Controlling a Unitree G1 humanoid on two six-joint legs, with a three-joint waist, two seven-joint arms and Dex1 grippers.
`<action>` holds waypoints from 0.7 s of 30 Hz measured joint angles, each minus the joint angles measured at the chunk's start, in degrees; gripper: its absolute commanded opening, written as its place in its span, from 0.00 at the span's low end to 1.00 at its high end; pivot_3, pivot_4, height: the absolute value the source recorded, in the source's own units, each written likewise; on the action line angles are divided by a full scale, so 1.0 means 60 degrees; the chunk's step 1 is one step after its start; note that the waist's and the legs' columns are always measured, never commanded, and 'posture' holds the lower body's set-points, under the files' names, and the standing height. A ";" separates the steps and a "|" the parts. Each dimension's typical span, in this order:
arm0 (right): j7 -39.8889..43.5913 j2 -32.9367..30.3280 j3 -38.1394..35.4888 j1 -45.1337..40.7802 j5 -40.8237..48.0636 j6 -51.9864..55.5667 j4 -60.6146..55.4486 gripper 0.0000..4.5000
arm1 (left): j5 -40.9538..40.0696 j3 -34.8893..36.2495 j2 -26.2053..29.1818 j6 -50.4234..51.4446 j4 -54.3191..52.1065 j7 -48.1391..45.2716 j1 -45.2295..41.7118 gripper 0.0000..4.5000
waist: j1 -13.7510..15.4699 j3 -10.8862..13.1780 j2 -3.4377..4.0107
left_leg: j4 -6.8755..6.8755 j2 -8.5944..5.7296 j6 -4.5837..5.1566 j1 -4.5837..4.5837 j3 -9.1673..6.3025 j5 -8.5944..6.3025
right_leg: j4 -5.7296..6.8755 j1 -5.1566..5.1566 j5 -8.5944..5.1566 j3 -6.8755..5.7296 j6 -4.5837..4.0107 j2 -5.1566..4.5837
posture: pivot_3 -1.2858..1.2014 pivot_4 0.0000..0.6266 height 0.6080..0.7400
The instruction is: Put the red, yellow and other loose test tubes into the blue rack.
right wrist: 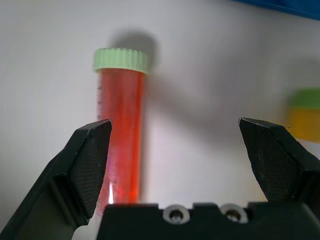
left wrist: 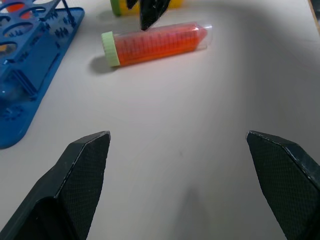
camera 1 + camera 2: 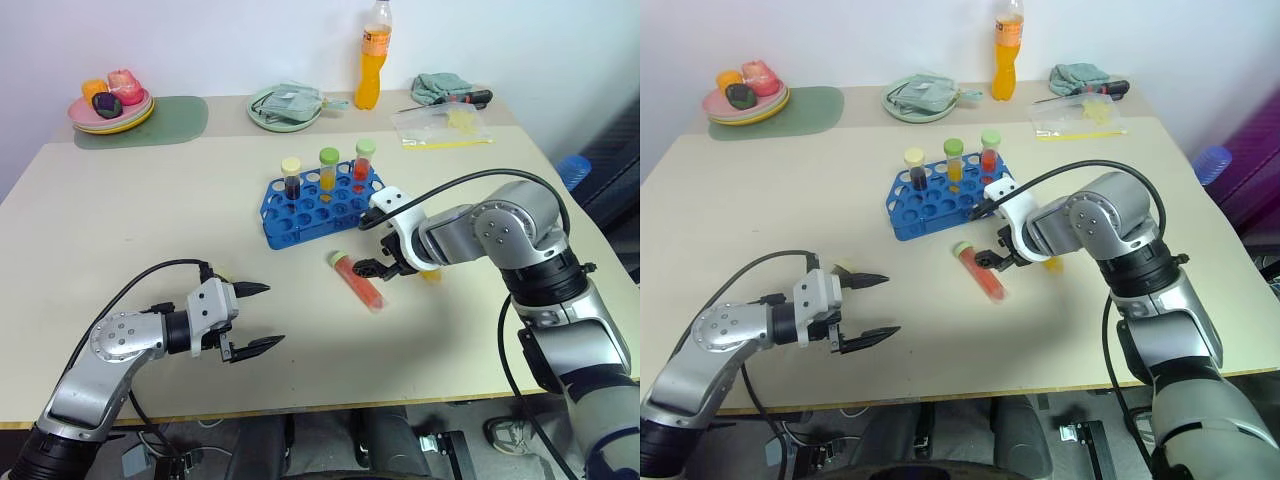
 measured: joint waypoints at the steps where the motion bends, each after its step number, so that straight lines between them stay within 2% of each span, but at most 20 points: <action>1: -0.0088 0.0025 0.0089 -0.0027 0.0137 0.0000 0.0026 1.00 | 0.0003 -0.0001 -0.0002 0.0000 0.0000 0.0015 0.0020 0.99 | 0.0011 0.0000 0.0000 | 0.0000 0.0000 0.0000 0.0000 -0.0001 0.0000 | 0.0000 0.0000 0.0000 0.0000 0.0001 0.0000 | 0.52 0.24 1.00; 13: -0.1830 0.0562 0.0095 -0.0339 0.1744 0.0000 0.0851 1.00 | 0.0111 -0.0004 -0.0046 -0.0243 0.0059 0.0128 0.0205 0.99 | 0.0016 0.0001 0.0001 | 0.0000 0.0000 0.0000 -0.0001 0.0000 0.0000 | 0.0003 -0.0003 0.0002 0.0000 0.0004 0.0000 | 0.52 0.24 1.00; 19: -0.3074 0.1237 0.0071 -0.0193 0.2375 0.0001 0.1515 1.00 | 0.0127 -0.0024 -0.0134 -0.0449 0.0338 0.0075 0.0094 0.99 | 0.0016 0.0002 0.0004 | 0.0000 0.0004 0.0000 -0.0003 0.0000 0.0000 | 0.0007 -0.0007 0.0003 0.0000 0.0006 0.0004 | 0.52 0.24 1.00; 21: -0.3412 0.1319 0.0011 -0.0201 0.2396 0.0001 0.1680 0.88 | 0.0132 -0.0024 -0.0134 -0.0481 0.0431 0.0065 0.0095 1.00 | 0.0019 0.0002 0.0003 | 0.0000 0.0003 0.0000 -0.0003 0.0001 0.0000 | 0.0005 -0.0007 0.0002 0.0000 0.0005 0.0003 | 0.52 0.24 1.00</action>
